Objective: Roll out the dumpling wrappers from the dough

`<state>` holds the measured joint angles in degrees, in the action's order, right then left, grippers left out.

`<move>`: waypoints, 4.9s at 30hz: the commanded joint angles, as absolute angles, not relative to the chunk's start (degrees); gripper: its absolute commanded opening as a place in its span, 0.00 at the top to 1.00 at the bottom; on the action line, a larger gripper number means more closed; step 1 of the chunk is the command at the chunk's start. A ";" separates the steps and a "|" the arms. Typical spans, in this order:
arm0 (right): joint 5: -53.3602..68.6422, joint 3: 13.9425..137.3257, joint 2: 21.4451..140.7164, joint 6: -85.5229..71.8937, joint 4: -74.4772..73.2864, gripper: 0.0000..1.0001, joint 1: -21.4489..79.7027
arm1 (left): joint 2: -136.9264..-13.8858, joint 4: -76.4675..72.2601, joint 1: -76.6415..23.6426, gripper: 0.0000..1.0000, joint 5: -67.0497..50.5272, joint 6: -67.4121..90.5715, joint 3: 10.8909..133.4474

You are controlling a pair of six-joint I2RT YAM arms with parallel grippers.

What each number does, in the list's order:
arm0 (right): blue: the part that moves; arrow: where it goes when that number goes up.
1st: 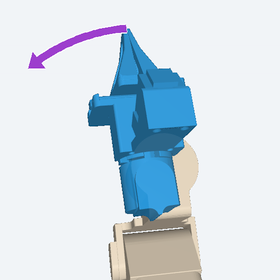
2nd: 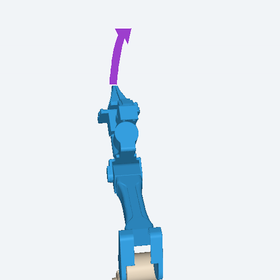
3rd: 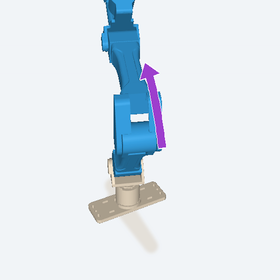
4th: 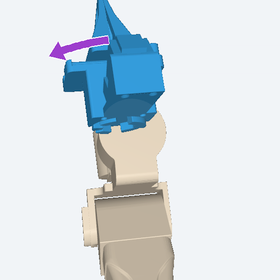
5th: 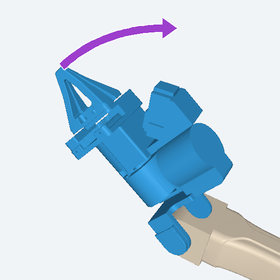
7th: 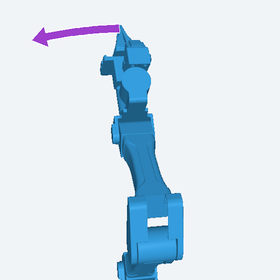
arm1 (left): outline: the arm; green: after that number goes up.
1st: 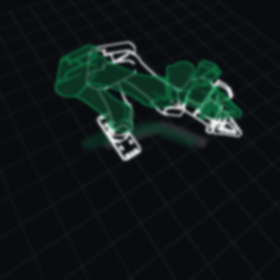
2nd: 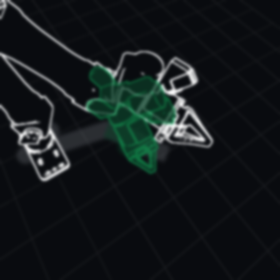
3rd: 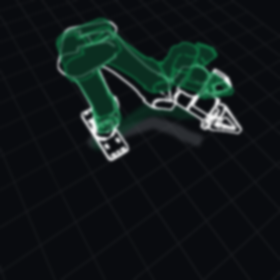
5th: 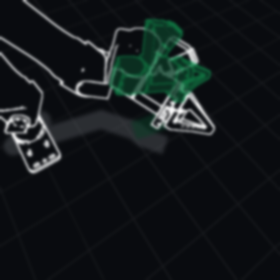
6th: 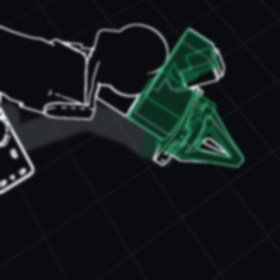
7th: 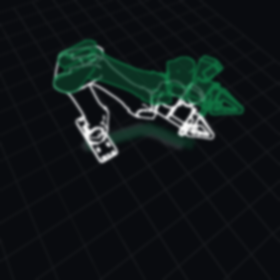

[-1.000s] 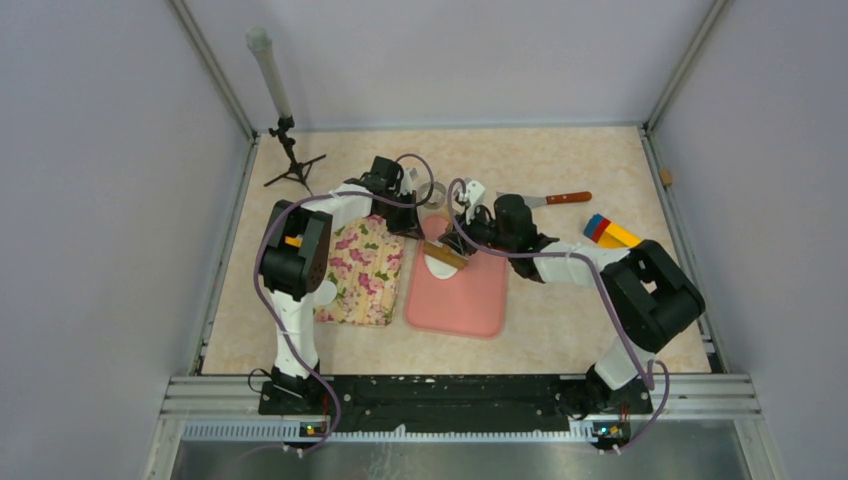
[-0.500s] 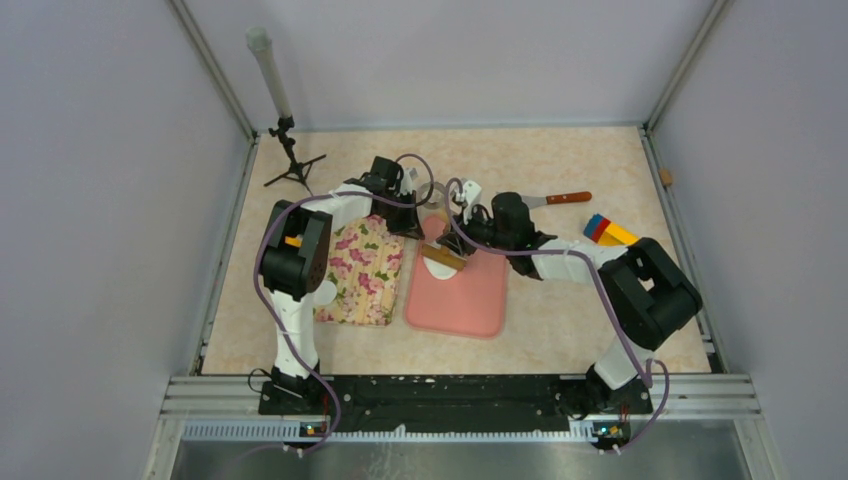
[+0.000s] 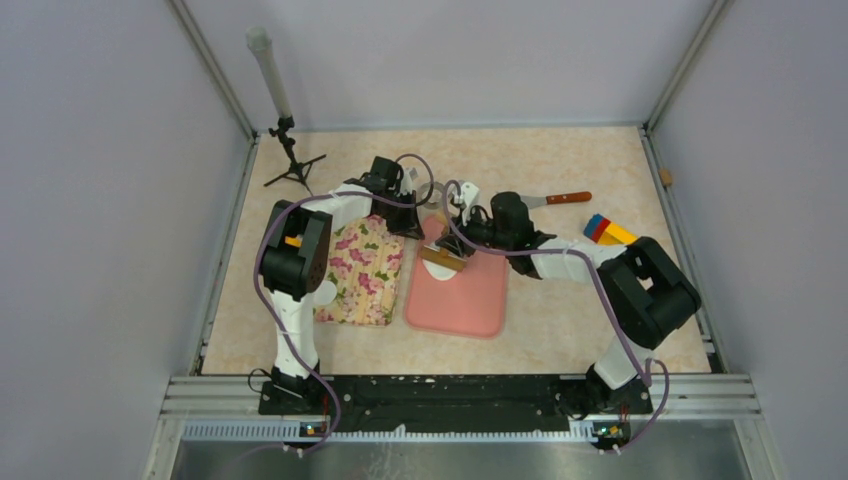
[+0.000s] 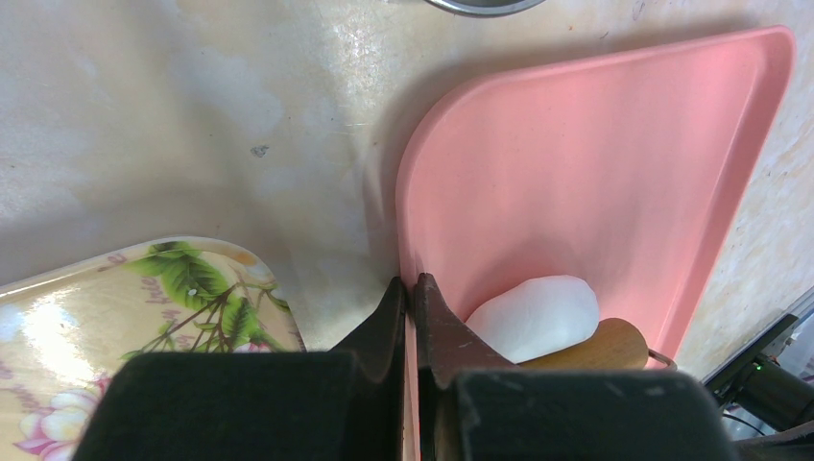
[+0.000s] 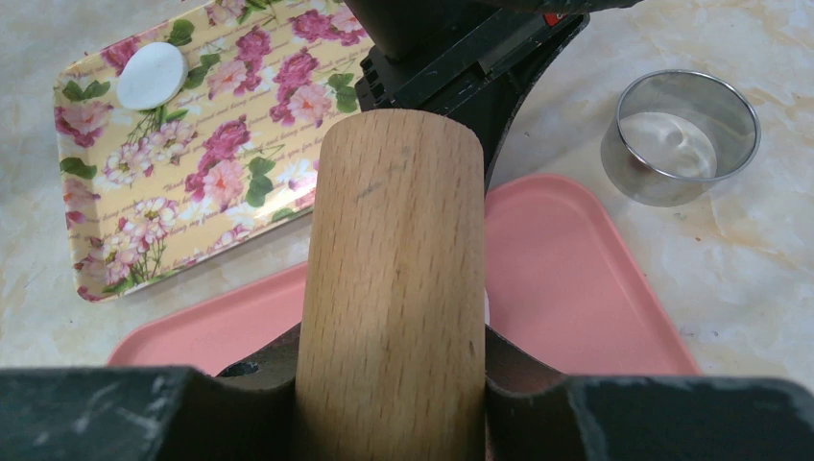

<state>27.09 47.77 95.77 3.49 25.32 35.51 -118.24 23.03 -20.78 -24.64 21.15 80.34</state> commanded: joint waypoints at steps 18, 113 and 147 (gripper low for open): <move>34.22 44.74 102.13 4.44 1.37 1.00 36.92 | -119.35 28.17 -21.02 1.00 -23.01 19.86 77.54; 42.64 53.94 88.69 -1.68 5.19 1.00 33.50 | -118.68 27.61 -20.98 1.00 -22.22 20.21 77.31; 7.10 57.91 89.88 -4.84 15.10 1.00 33.88 | -118.25 27.07 -20.93 1.00 -22.63 20.30 76.95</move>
<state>11.09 51.62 94.35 -5.54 15.94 34.65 -117.58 22.57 -20.69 -25.21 21.34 79.22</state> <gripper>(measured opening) 0.294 0.007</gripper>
